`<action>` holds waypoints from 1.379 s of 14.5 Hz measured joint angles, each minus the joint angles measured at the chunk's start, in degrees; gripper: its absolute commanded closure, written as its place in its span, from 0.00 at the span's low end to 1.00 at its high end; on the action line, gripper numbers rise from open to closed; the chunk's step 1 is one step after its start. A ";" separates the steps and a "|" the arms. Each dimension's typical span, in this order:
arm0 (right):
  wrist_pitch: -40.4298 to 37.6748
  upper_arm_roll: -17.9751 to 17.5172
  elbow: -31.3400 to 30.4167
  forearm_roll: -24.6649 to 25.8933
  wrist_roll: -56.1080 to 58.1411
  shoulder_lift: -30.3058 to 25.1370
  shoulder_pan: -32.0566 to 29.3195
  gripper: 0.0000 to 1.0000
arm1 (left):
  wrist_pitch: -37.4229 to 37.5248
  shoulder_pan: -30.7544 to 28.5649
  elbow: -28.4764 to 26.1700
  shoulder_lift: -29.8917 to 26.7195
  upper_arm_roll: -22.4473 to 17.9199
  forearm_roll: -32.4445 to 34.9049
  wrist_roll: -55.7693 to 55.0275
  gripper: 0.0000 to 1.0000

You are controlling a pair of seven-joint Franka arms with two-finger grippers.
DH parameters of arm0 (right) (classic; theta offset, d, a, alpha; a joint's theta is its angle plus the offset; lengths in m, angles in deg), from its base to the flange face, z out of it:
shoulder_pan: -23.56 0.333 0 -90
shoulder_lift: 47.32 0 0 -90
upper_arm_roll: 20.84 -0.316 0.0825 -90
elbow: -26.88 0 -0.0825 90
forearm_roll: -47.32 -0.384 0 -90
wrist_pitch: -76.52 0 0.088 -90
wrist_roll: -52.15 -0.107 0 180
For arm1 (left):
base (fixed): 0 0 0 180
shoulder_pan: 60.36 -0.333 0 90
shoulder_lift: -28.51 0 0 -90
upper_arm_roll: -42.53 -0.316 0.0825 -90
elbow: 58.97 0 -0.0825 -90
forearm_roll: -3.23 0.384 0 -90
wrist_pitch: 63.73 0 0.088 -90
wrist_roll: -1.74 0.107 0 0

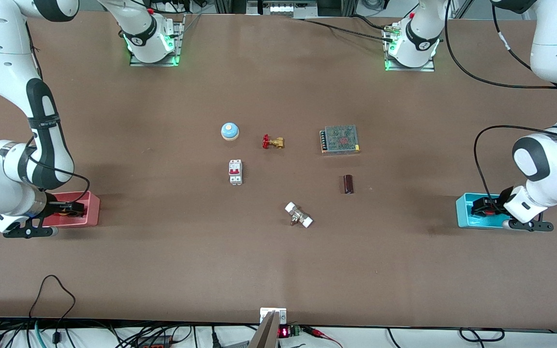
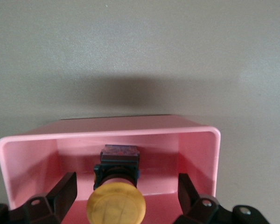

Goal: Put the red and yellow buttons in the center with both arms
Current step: 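Grasp the yellow button with the right gripper while the left gripper grasps the red button, then lift the yellow button with the right gripper while the left gripper lifts the red button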

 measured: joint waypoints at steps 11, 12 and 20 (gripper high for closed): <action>0.65 -0.02 0.58 0.00 0.10 0.63 -0.01 0.28 | 19.28 0.19 14.81 -1.54 -0.01 0.07 -0.34 0.99; 0.68 -0.02 0.58 0.00 0.12 0.64 -0.01 0.33 | 20.74 0.56 15.82 -2.53 0.07 0.12 -1.18 0.99; 0.72 -0.03 0.59 0.00 1.71 0.65 -0.03 0.60 | 11.33 18.59 1.69 -9.15 0.92 4.31 -27.76 0.99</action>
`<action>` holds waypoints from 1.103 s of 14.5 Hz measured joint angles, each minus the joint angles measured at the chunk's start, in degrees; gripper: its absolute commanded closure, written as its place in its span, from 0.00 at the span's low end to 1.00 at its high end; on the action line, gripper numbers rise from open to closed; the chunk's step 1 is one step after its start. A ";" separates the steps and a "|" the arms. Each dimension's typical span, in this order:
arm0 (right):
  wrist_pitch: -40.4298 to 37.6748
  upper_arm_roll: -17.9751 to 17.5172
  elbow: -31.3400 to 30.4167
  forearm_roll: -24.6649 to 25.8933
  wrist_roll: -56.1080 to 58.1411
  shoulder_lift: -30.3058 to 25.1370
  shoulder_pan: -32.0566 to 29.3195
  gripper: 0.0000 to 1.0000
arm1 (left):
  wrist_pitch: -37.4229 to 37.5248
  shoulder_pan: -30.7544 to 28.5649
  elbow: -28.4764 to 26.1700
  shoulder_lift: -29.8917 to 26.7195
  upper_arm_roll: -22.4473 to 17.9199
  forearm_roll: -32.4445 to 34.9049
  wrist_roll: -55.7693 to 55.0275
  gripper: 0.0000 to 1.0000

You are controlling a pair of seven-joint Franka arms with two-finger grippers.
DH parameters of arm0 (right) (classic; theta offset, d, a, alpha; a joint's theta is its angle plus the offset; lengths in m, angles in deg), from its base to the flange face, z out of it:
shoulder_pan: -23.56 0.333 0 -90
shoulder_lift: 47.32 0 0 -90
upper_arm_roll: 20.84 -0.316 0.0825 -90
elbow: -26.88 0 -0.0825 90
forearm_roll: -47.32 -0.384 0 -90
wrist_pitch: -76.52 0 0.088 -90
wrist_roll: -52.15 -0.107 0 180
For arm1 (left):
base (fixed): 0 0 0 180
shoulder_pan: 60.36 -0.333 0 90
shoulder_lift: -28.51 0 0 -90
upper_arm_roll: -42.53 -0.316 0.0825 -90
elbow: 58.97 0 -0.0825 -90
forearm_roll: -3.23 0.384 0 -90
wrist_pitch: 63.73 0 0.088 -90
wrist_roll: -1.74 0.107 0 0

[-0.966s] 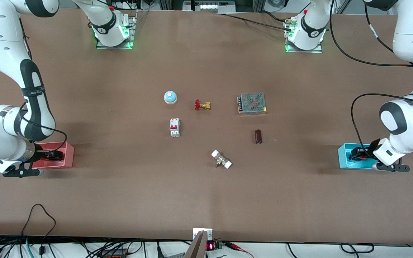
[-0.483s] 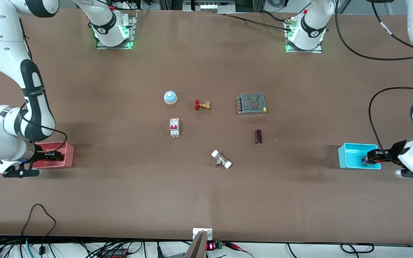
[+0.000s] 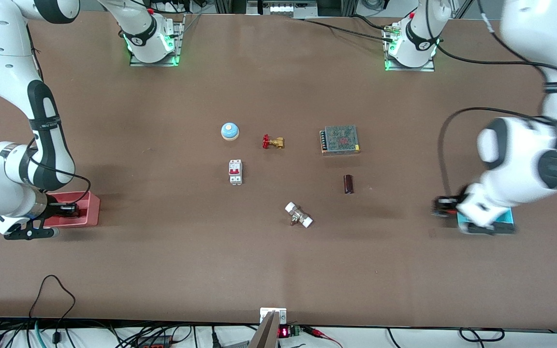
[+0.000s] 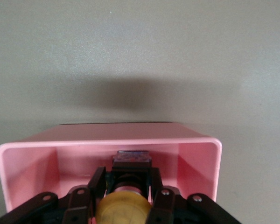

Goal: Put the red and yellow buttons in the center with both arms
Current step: 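Lift the yellow button with the right gripper while the left gripper lifts the red button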

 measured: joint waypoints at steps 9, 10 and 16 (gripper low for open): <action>-5.89 -0.02 2.03 0.00 0.91 -1.82 0.02 0.61 | -13.29 10.41 -13.11 -0.16 0.05 5.99 -19.69 0.99; -8.35 -0.05 2.52 0.00 0.99 -3.31 0.04 0.61 | -14.10 10.79 -13.54 -0.16 0.06 5.99 -20.67 0.99; -20.45 -1.10 2.90 -0.60 1.04 -14.52 3.80 0.61 | -19.44 12.22 -16.84 0.43 0.09 6.00 -26.74 0.99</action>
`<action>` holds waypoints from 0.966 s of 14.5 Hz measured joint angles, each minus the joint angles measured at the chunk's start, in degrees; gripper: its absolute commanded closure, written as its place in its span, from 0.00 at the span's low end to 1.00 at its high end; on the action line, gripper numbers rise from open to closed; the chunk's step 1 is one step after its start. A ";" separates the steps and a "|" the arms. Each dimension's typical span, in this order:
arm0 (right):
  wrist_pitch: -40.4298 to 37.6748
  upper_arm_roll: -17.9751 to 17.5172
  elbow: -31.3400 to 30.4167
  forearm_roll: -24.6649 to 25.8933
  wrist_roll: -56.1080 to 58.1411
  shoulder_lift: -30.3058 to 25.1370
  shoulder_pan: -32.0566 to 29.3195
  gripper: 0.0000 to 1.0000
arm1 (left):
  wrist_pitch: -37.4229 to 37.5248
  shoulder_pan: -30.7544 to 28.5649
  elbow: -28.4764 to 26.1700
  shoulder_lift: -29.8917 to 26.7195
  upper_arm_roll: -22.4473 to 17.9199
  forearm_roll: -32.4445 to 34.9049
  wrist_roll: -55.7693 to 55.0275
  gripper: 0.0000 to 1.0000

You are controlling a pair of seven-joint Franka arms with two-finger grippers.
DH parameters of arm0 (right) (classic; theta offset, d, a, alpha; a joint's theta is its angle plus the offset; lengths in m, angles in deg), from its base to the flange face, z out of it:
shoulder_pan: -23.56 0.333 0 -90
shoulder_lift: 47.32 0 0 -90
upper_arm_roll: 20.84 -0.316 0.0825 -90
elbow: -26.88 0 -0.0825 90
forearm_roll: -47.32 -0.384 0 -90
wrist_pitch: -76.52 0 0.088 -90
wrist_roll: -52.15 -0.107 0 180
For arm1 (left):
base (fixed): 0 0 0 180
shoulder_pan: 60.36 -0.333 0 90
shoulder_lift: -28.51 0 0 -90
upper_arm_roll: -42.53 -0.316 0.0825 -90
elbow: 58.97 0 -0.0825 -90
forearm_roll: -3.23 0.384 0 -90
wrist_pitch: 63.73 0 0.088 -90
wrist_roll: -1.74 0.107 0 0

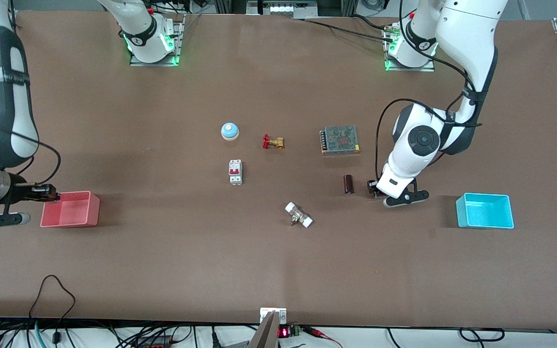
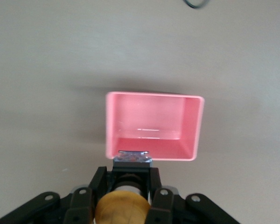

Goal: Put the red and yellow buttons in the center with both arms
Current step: 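Lift the yellow button with the right gripper while the left gripper lifts the red button, then carry the yellow button toward the breaker while the left gripper carries the red button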

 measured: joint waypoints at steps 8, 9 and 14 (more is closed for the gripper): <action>-0.13 -0.44 -2.37 -6.21 -16.79 2.48 17.80 0.61 | -0.14 0.21 -0.07 0.01 0.30 0.00 -1.82 0.99; 0.59 -0.43 -2.83 -6.22 -18.42 3.23 19.22 0.61 | -0.14 0.26 -0.07 0.01 0.63 0.00 -1.82 0.99; 8.49 -0.36 -8.69 -6.32 -24.33 5.26 21.09 0.61 | -0.14 0.68 -0.09 0.01 1.68 0.00 -1.80 0.92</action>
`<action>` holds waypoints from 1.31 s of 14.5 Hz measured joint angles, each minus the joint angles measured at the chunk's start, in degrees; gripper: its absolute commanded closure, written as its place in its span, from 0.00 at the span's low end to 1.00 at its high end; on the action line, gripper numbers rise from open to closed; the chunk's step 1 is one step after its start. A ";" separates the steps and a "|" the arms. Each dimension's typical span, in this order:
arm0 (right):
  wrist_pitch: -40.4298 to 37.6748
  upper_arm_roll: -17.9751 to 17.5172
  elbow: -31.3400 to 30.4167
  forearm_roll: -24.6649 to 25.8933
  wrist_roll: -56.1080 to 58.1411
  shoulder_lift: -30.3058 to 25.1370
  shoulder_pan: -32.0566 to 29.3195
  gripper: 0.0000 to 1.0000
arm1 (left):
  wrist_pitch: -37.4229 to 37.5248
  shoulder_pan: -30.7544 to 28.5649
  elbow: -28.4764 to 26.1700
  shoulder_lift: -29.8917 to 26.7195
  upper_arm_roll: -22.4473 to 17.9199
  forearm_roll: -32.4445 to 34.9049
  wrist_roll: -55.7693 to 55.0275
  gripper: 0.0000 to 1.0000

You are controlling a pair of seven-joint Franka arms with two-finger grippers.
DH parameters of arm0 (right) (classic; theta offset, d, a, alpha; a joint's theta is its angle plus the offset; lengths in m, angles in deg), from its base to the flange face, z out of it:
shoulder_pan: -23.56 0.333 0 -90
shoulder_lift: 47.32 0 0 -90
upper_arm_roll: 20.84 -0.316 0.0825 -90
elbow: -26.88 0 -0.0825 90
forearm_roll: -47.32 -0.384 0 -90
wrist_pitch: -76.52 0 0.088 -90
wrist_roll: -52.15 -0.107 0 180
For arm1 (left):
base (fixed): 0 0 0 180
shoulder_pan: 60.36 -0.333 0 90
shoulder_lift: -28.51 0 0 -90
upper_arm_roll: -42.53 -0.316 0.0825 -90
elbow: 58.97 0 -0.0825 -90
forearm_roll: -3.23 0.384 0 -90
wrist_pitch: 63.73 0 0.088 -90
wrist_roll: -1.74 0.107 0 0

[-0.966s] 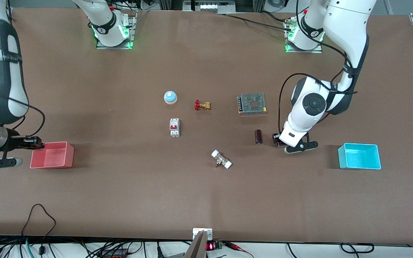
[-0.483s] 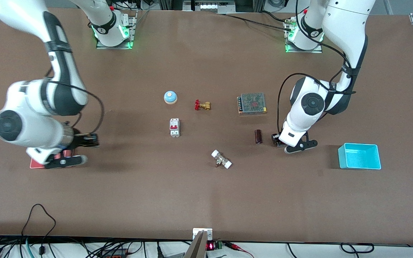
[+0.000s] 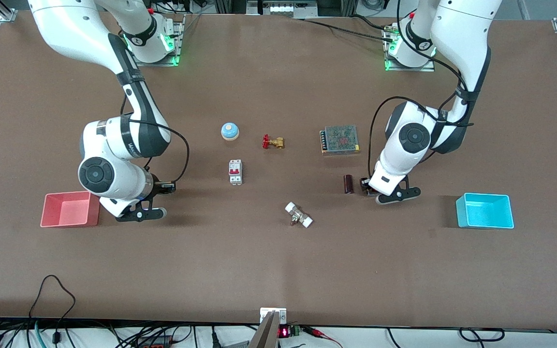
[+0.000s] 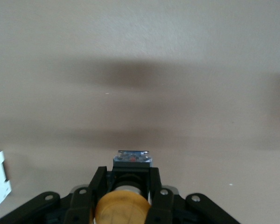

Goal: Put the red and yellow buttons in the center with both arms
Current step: 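Carry the yellow button toward the breaker while the left gripper carries the red button, then set the red button beside the brown cylinder and open the left gripper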

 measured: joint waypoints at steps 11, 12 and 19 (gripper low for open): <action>4.64 -0.03 -3.62 -0.02 -7.97 2.66 5.67 0.61 | -0.12 -0.54 0.48 -0.06 0.01 0.00 0.15 0.00; 4.78 -0.04 -3.63 -0.02 -7.97 3.04 6.03 0.61 | 0.00 -0.96 1.00 -0.16 0.00 0.00 0.15 0.00; 5.50 0.19 -3.64 -0.02 -8.01 3.84 6.25 0.00 | 19.64 -7.98 13.02 -2.74 -0.10 -0.54 10.22 0.00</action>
